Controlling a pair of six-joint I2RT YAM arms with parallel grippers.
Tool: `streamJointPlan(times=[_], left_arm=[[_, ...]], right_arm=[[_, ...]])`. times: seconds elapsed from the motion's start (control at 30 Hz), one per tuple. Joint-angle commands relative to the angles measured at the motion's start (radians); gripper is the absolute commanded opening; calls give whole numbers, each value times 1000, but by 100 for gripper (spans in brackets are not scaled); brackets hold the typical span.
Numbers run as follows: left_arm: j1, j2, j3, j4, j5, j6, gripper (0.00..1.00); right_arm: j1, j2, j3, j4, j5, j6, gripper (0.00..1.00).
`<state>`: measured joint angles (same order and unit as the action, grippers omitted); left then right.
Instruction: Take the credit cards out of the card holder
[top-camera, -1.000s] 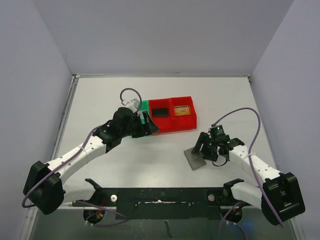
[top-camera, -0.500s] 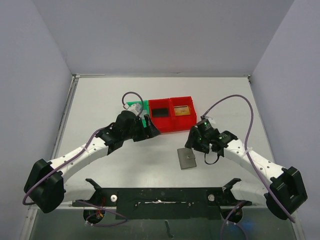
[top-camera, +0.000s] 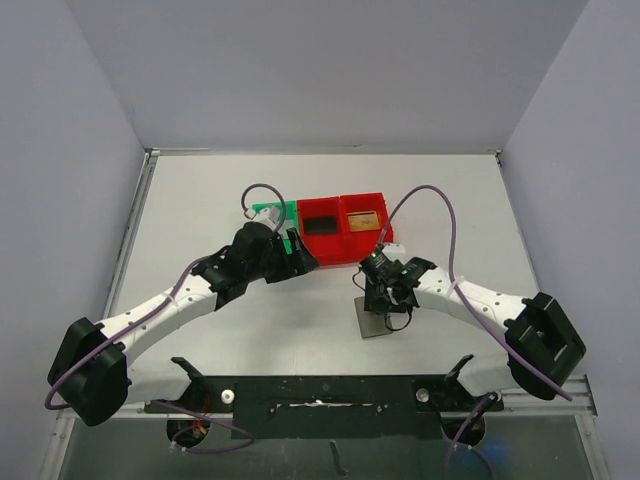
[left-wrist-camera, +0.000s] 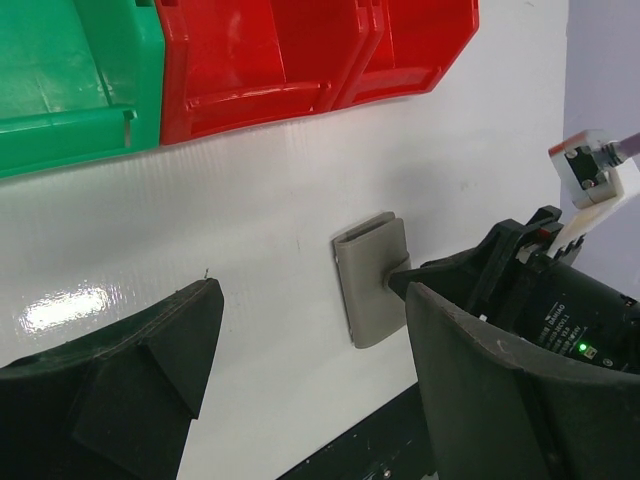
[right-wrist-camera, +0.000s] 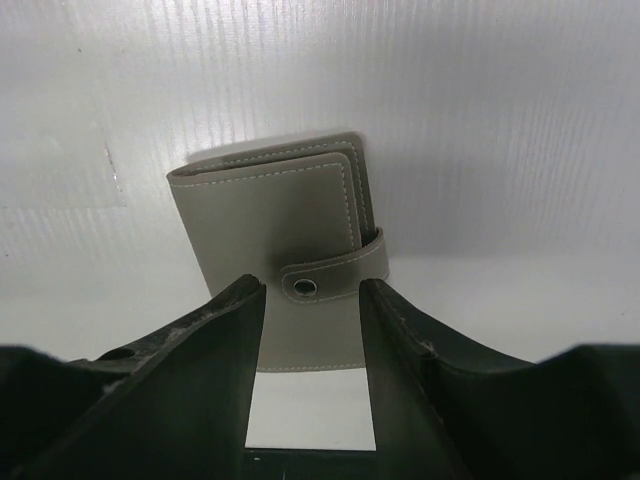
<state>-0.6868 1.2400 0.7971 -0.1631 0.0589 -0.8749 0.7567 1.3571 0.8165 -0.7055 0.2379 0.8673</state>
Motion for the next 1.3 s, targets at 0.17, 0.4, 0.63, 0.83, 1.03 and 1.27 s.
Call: streamJointPlan(times=[0.17,0.4,0.63,0.83,1.03,1.27], left_arm=[[-12,19,18,45,6,-6,72],[-24,61,10,71,7,-1,72],[-76,167,-28,142,20,-25,69],[-166,294,43,163,15,-28,68],[-239,446,130,185,36,-43,67],[-289,531,178,255,75,-85,65]], right_arm=[[9,93,47,49,32,-53,43],[15,112,1,65,17,-31,31],[-22,18,-102,172,-55,-10,10],[-161,-120,-271,343,-246,-16,0],[-284,-237,-375,452,-423,-30,0],[-339,-346,-364,398,-453,-26,2]])
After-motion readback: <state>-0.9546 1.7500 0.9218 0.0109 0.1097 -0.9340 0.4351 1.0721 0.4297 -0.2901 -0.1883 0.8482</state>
